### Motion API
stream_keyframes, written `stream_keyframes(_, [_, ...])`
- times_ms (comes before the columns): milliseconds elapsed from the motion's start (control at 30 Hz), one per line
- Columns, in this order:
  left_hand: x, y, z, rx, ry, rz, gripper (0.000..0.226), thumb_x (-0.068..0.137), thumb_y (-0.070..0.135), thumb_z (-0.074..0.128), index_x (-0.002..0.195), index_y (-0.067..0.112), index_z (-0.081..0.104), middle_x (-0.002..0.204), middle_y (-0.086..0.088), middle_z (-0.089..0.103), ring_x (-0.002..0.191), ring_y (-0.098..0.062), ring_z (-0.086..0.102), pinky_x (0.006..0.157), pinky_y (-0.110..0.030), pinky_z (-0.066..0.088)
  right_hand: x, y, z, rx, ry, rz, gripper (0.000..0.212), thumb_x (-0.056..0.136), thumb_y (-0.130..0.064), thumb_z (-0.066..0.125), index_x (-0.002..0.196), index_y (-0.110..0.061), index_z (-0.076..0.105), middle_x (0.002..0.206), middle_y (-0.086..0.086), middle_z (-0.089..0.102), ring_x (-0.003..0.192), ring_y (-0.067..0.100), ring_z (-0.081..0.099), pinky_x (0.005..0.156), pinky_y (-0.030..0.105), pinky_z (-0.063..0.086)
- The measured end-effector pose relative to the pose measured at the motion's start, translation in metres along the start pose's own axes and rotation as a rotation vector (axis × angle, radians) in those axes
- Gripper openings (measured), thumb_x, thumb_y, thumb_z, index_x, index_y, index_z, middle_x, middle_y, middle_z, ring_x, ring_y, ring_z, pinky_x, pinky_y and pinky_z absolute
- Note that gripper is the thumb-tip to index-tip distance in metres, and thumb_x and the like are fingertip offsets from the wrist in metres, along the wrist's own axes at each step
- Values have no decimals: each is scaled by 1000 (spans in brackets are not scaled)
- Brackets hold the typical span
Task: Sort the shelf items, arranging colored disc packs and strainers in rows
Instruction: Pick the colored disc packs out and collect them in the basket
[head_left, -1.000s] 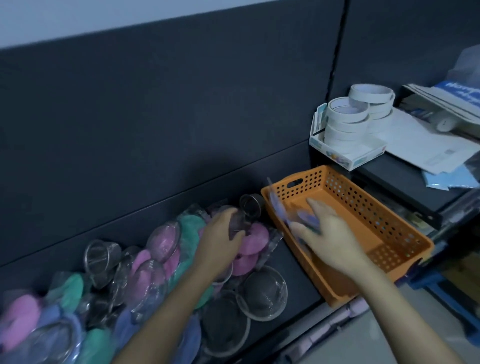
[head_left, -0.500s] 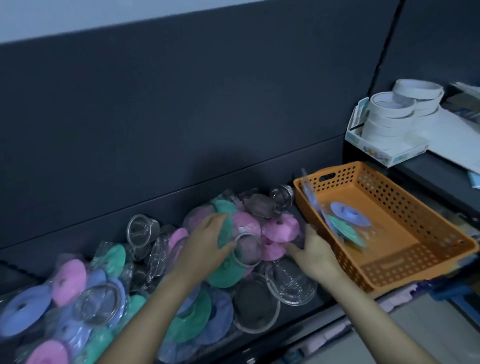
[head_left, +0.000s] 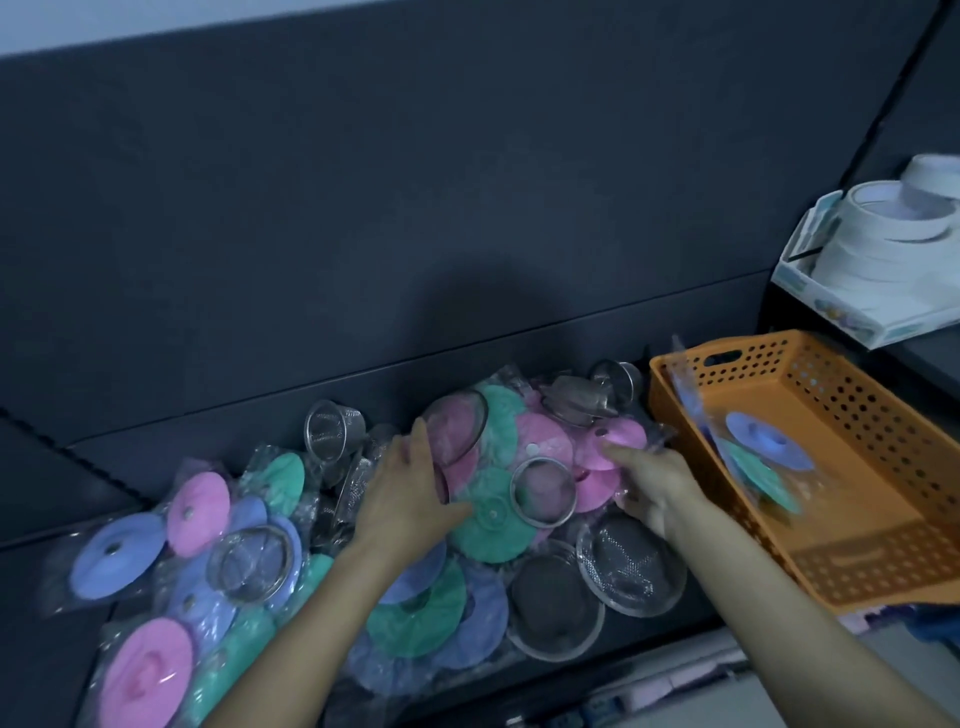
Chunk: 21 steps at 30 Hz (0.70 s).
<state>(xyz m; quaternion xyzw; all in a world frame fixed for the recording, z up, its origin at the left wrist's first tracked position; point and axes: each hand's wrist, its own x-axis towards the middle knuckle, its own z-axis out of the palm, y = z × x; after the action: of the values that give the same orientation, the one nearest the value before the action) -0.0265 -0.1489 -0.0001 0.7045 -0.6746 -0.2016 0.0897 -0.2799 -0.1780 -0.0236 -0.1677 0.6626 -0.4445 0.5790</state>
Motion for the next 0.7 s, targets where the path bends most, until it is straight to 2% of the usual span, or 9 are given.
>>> stream_keyframes(100, [-2,-1,-1,-32,21,-41,110,74,46,70,150,13,-2,154,-14,21,136,-30,32,105,-35,33,2,3,6,-47,10,-20,20,80,-6,71,85,-13,53,80,11,62,64,24,58,57,29,43])
stream_keyframes(200, [-8,-3,0,-65,79,-15,101,77,41,69,150,9,7,152,-13,24,135,-29,32,104,-34,33,3,6,13,-44,40,-62,17,81,0,67,86,-11,55,79,12,62,66,27,60,60,35,46])
stream_keyframes(333, [-15,-5,-5,30,184,72,72,84,35,64,142,13,29,141,-5,38,122,-27,46,90,-36,43,1,6,15,-56,61,-113,18,83,3,62,79,-12,54,75,11,60,61,25,59,57,35,50])
stream_keyframes(433, [-15,-5,-9,168,288,106,50,88,23,60,133,14,43,139,-4,42,122,-26,47,89,-35,44,-4,3,13,-71,71,-164,16,84,2,64,77,-11,57,67,8,58,57,21,58,55,34,54])
stream_keyframes(500, [-15,-4,-12,195,327,148,34,86,14,58,120,13,53,124,-4,53,107,-30,55,77,-38,46,-8,1,12,-69,76,-199,12,83,2,65,79,-8,59,69,10,59,61,24,59,58,36,56])
stream_keyframes(600, [-16,-5,-22,98,325,111,15,90,24,55,103,18,58,100,-4,61,88,-33,60,66,-38,47,-14,-2,9,-54,101,-263,14,81,1,67,78,-10,60,81,13,64,74,28,62,70,43,56])
stream_keyframes(700, [-12,-11,-32,50,371,65,16,90,29,53,85,15,57,86,-9,63,80,-37,61,63,-38,46,-20,-6,4,-55,115,-311,11,81,0,68,89,-5,62,85,12,65,82,31,64,81,48,54])
